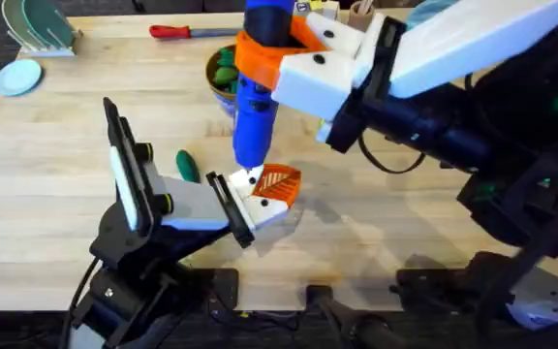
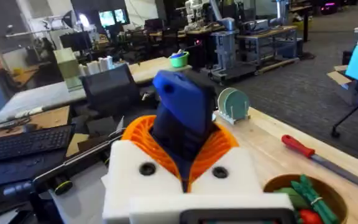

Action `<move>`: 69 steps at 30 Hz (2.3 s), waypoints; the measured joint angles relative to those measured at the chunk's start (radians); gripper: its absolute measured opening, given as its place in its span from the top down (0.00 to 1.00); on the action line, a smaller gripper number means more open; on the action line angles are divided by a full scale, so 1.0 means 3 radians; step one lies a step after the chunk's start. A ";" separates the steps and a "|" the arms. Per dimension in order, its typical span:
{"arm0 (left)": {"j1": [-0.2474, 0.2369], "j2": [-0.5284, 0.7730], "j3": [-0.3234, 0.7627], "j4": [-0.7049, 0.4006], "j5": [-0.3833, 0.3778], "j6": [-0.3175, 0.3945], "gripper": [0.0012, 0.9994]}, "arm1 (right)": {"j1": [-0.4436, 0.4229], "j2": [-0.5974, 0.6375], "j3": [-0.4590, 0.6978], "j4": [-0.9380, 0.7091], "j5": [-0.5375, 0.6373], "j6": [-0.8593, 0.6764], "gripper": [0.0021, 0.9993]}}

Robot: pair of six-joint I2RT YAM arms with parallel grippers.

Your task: Pick up the gripper from the table and insert it into the empty holder that is missing its gripper. Then pick up a screw, insert it into the mounting hole, and use the screwdriver to tighten it. Finally, clean up the table by picking up the vegetable and placing it into the bucket.

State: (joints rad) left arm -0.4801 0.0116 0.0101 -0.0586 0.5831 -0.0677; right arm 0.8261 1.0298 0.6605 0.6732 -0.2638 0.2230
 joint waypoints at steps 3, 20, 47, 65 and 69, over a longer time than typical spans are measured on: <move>0.0000 0.0000 0.0000 0.0000 0.0000 0.0000 1.00 | 0.0000 0.0000 0.0000 0.0000 -0.0074 0.0000 0.98; 0.0000 0.0000 0.0000 0.0000 0.0000 0.0000 1.00 | -0.0028 0.0000 0.0000 0.0000 -0.0151 -0.0037 0.98; 0.0000 0.0001 0.0000 0.0000 0.0000 0.0000 1.00 | -0.0103 0.0002 0.0000 -0.0074 -0.0336 -0.0071 0.98; 0.0000 0.0001 0.0000 -0.0001 0.0000 -0.0001 1.00 | -0.0103 0.0084 0.0000 -0.0025 -0.0334 -0.0060 0.98; 0.0000 0.0000 0.0000 -0.0001 -0.0001 -0.0001 1.00 | -0.0103 0.0084 0.0000 -0.0025 -0.0333 -0.0060 0.98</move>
State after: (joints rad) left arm -0.4801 0.0117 0.0101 -0.0589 0.5827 -0.0681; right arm 0.7952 1.0550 0.6605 0.6659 -0.3637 0.2050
